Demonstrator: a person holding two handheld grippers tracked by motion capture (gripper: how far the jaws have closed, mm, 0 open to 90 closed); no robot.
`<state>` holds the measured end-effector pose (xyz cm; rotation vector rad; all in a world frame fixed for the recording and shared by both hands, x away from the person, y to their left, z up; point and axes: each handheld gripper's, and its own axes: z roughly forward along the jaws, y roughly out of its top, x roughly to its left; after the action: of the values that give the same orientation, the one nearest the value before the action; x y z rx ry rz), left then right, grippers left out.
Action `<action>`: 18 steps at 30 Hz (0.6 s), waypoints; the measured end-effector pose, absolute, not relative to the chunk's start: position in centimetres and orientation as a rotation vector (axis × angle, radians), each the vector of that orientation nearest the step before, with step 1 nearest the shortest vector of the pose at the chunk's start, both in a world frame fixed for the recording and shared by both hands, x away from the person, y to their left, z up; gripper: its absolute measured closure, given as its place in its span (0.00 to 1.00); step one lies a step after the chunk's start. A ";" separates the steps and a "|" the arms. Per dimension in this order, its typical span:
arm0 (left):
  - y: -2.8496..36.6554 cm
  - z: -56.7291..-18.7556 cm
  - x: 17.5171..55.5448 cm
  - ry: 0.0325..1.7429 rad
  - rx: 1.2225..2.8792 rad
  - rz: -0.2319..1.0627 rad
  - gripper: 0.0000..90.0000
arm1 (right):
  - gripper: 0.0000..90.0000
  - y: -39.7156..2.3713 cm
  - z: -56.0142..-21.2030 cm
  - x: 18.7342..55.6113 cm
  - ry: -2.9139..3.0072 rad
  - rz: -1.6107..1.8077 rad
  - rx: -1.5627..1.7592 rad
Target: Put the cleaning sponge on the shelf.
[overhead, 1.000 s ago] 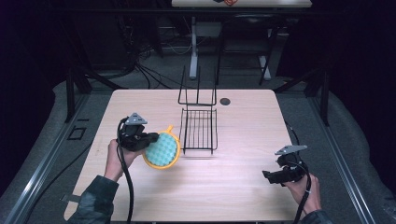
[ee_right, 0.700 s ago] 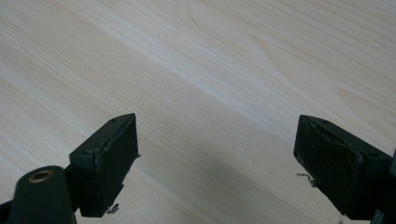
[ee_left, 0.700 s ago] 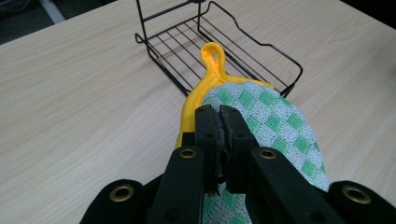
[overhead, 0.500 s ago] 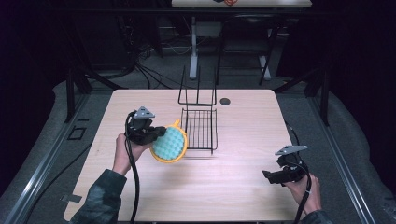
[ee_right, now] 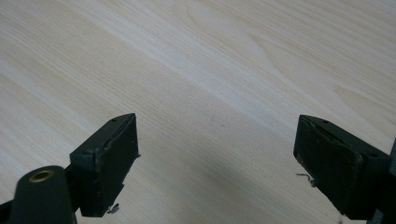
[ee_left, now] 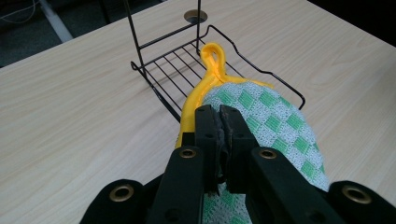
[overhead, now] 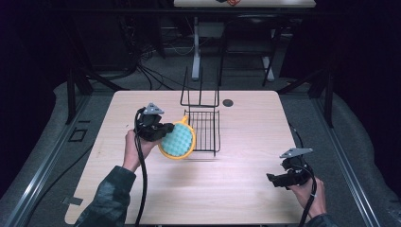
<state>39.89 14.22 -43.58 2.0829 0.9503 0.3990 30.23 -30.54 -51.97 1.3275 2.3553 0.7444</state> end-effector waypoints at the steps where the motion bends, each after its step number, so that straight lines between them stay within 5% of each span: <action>1: 14.2 -43.6 40.0 0.951 2.078 0.404 0.96 | 0.15 -30.5 -51.9 30.3 2.358 0.742 1.323; 18: 13.5 -44.5 41.1 0.995 2.012 0.411 0.96 | 0.15 -30.4 -51.7 30.2 2.353 0.746 1.326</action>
<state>41.12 13.48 -44.46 2.0125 0.9948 0.4111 30.25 -30.45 -51.65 1.3257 2.3528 0.7460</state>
